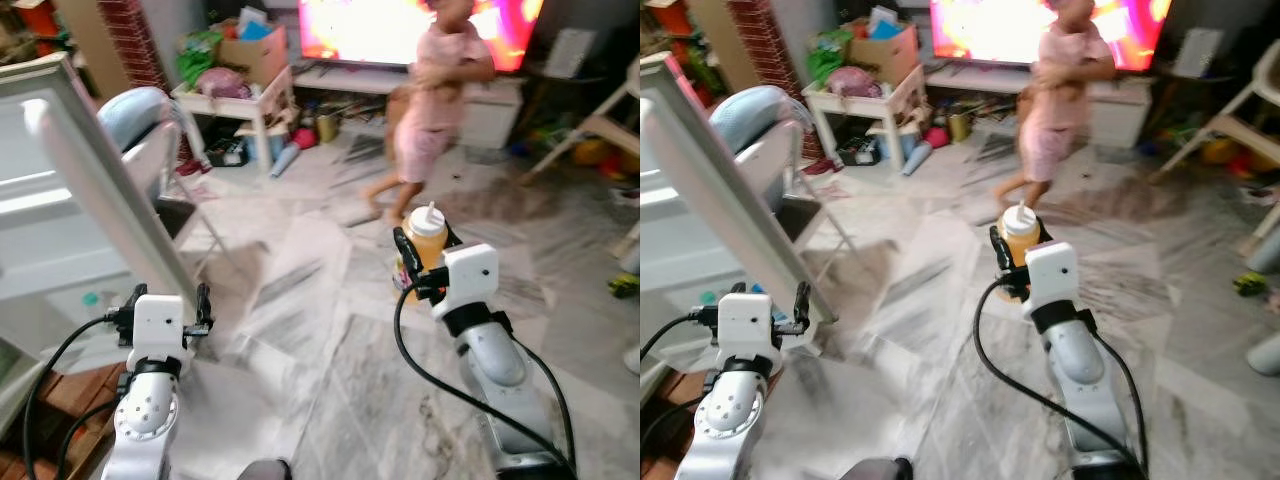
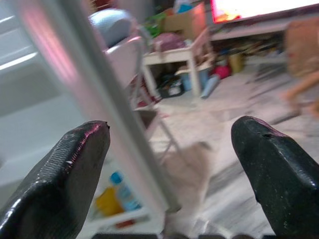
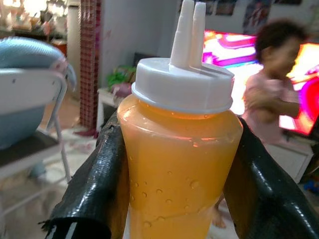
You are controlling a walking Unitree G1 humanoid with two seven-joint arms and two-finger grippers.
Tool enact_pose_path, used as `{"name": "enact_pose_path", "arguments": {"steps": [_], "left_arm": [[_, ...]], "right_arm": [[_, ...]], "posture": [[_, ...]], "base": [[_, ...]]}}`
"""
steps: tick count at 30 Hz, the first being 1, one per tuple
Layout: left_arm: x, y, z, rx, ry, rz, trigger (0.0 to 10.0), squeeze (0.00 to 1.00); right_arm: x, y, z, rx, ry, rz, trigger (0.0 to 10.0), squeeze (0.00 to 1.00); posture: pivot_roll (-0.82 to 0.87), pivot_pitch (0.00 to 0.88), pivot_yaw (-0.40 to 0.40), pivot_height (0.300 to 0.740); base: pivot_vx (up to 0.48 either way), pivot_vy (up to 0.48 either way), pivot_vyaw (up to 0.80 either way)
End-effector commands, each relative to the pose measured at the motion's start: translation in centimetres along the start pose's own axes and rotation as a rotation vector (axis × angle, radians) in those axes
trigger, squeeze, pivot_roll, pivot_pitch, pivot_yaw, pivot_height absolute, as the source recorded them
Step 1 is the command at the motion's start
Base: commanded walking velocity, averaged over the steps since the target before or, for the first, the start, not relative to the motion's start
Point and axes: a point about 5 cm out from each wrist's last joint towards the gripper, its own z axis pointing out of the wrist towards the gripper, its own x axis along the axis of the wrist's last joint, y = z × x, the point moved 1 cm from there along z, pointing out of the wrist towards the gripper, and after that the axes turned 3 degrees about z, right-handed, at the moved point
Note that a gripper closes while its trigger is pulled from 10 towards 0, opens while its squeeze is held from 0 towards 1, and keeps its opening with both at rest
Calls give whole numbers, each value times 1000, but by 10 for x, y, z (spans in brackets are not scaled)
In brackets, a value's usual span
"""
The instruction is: Restocking fridge
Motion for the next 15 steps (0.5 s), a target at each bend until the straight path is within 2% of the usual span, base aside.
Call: {"name": "enact_pose_path", "arguments": {"steps": [1, 5, 8, 15], "left_arm": [[-1, -8, 1, 24, -2, 17, 10000, 0], [-1, -8, 1, 31, 1, 23, 10000, 0], [1, -8, 3, 57, 8, 22, 10000, 0], [12, -3, 12, 33, 60, 40, 10000, 0]], "right_arm": [[0, 2, 1, -3, -1, 9, 10000, 0], [-1, 3, 1, 5, -5, 10, 10000, 0], [1, -2, 8, 50, -2, 16, 10000, 0], [3, -13, 26, 95, 17, 49, 10000, 0]], "posture": [[37, 37, 22, 740], [43, 39, 9, 740], [70, 32, -26, 740], [115, 31, -54, 740]], "base": [[0, 0, 800], [0, 0, 800], [0, 0, 425], [0, 0, 59]]}}
